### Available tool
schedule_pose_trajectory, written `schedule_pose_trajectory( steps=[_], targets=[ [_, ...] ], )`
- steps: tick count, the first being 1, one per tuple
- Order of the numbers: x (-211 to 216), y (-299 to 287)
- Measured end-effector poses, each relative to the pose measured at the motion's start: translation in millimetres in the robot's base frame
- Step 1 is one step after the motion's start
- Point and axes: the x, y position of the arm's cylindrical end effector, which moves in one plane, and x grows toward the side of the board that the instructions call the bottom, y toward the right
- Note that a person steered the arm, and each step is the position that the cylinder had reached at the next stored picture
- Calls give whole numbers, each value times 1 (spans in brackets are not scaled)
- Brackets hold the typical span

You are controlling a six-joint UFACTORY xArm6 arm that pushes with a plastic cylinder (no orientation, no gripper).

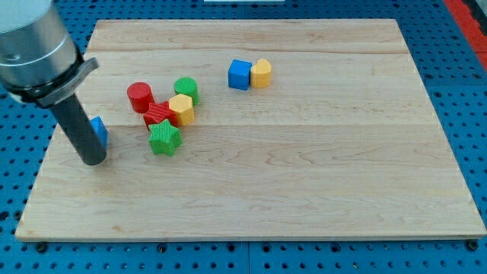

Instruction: Move the triangle towards the center left

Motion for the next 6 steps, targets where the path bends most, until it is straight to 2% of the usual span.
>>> schedule_pose_trajectory(
  steps=[2, 3, 4, 6],
  targets=[
    [-3, 6],
    [-18, 15],
    [-35, 12],
    [-37, -4]
  ],
)
